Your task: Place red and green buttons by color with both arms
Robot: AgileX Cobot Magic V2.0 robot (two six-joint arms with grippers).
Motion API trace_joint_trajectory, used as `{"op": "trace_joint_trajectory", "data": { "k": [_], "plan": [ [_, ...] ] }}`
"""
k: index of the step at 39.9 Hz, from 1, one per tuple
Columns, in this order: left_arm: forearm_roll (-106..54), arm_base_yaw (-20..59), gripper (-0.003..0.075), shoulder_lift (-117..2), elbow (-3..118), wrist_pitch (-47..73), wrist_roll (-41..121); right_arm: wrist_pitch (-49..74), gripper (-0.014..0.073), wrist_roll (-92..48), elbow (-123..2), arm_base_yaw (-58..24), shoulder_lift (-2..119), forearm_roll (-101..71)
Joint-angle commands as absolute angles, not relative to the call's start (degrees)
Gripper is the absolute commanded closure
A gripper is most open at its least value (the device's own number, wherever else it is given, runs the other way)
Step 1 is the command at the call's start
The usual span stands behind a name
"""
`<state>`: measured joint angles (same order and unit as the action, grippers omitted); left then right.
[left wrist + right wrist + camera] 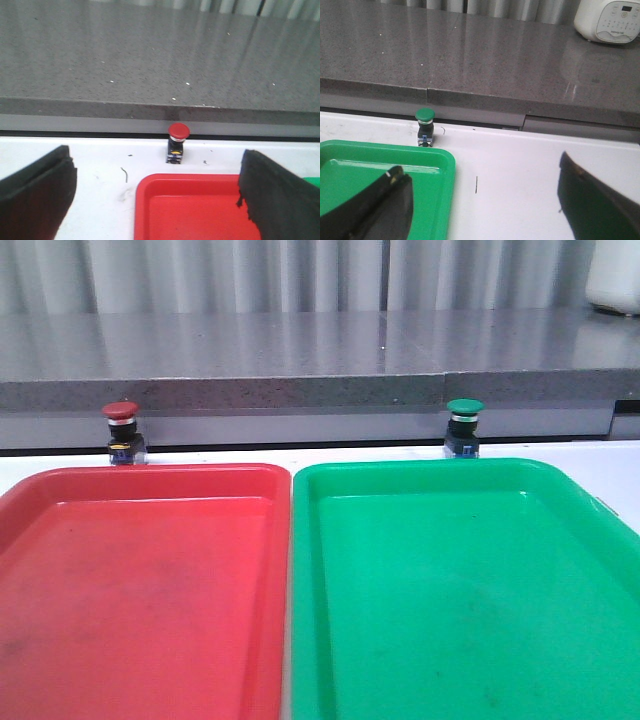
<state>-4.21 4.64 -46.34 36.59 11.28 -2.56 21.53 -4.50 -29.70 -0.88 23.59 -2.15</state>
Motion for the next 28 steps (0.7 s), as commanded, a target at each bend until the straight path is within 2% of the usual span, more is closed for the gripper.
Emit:
{"op": "trace_joint_trajectory", "data": {
  "k": [1,9,21,28],
  "plan": [
    [-4.89,8.09,0.0104,-53.33,42.67,7.55,-2.39,17.19,-0.0013,-4.71,-31.78,-0.59,24.37,-2.54],
    [-4.89,12.04,0.0104,-70.16,57.01,17.39,-1.75,17.24,-0.0014,-4.71,-31.78,-0.59,24.37,-2.54],
    [-1.80,12.15,0.0104,-93.34,78.98,30.32,-1.75,17.24,-0.0014,-4.71,-31.78,-0.59,24.37,-2.54],
    [-0.72,11.21,0.0104,-103.55,88.19,33.76,-2.08,17.24,-0.0014,-4.71,-31.78,-0.59,24.37,-2.54]
  ]
}}
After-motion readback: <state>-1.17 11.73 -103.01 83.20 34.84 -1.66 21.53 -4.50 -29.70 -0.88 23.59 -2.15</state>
